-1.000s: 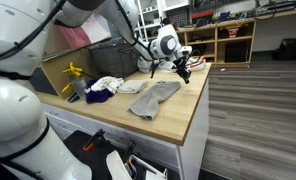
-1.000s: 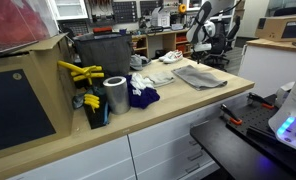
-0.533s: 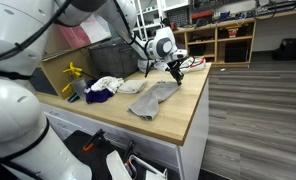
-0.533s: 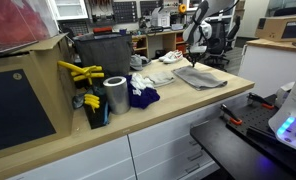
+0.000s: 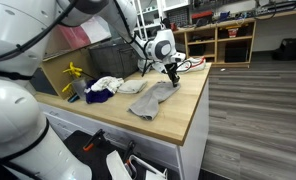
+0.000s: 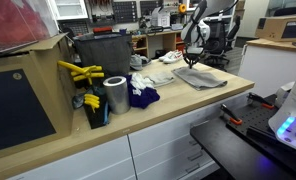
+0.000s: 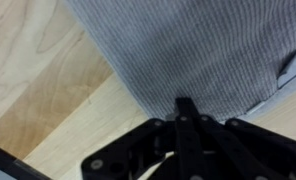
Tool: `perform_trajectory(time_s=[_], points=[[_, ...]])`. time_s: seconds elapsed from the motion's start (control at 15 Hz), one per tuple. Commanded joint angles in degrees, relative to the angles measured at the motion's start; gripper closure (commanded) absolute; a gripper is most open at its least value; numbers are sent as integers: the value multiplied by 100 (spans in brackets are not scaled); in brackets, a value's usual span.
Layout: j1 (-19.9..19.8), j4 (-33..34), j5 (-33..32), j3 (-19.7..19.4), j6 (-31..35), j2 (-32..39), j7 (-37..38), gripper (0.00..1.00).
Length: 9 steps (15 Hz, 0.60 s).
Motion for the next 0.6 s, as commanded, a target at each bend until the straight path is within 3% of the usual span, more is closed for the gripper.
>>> perform_trajectory(time_s=[0.0,0.53], points=[[-113,38,49,-43,27,190,-33,100],[-160,389,-373,-481,84,393,-77,100]])
